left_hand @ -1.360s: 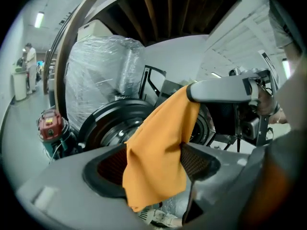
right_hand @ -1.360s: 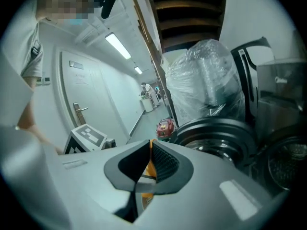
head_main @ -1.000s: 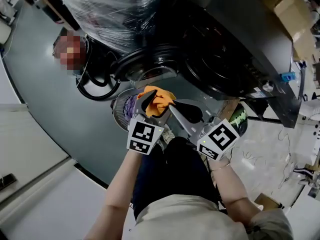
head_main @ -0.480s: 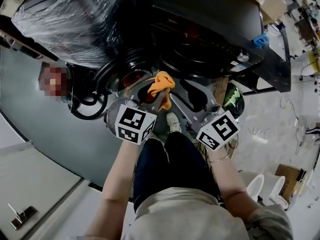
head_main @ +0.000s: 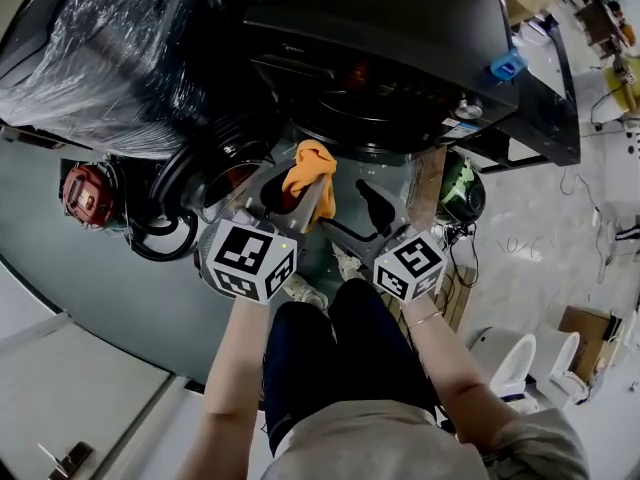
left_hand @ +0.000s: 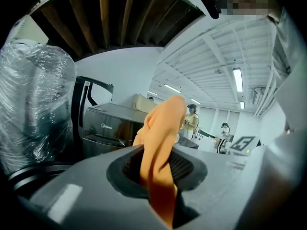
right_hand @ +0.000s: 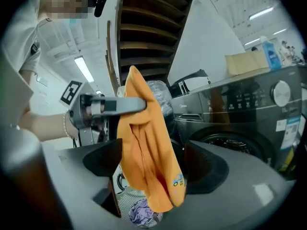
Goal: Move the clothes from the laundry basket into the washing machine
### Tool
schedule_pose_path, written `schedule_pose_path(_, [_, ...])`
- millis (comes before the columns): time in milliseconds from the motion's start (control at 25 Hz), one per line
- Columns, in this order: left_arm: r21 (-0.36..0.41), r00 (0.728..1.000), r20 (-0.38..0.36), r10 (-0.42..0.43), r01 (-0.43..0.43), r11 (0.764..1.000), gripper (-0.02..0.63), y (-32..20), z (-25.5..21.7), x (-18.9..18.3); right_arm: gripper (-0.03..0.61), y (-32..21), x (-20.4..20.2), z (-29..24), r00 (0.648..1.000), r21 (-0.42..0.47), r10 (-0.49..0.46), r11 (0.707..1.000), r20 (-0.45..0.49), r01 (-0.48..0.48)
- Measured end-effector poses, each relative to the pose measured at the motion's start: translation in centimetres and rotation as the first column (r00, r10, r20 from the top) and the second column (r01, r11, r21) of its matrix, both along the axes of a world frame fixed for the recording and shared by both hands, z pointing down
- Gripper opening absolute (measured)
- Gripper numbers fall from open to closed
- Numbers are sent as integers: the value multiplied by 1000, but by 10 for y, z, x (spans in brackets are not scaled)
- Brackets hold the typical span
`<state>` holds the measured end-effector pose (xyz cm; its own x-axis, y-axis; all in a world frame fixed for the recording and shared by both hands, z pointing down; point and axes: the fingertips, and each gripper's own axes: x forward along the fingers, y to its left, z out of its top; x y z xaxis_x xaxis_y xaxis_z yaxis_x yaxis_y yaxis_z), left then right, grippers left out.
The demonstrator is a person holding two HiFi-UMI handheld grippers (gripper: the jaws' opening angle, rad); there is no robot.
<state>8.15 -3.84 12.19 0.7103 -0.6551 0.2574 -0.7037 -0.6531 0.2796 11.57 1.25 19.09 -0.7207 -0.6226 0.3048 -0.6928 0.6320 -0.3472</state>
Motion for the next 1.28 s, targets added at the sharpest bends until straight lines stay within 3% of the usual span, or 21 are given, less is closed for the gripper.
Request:
schedule_pose_path(160, [9,999,-35,15,-15,1000,97,-20,4,22,465,-20,7,47,1000,-43,-9,999,-3,9])
schedule_pose_path(440, [-16,991,-136,15,-17,1000,96,-46,19,47,458,-60,25,127,1000,-137,18,990,-21,-21])
schedule_pose_path(680, [-45,987,-158,-6,-1,999,95,-59,57,56,349,-86,39,175,998,-162,55,985,9,-53])
schedule_pose_path(800, [-66,986,-164,-25,14,998,95,-63,78,53,223,-93,38,193,999,-172,39,984,20,-35])
schedule_pose_path(880, [-80,984,-171,-44,31,996,95,-66,92,49,74,-97,41,205,999,-179,38,983,-2,-38])
schedule_pose_path(1080, [-136,978,-174,-114,91,987,97,-65,140,33,57,-103,59,233,996,-211,81,974,-26,-84])
schedule_pose_path(1280, [-229,975,-111,-195,166,959,131,-67,209,24,55,-113,86,259,986,-250,166,955,8,-159])
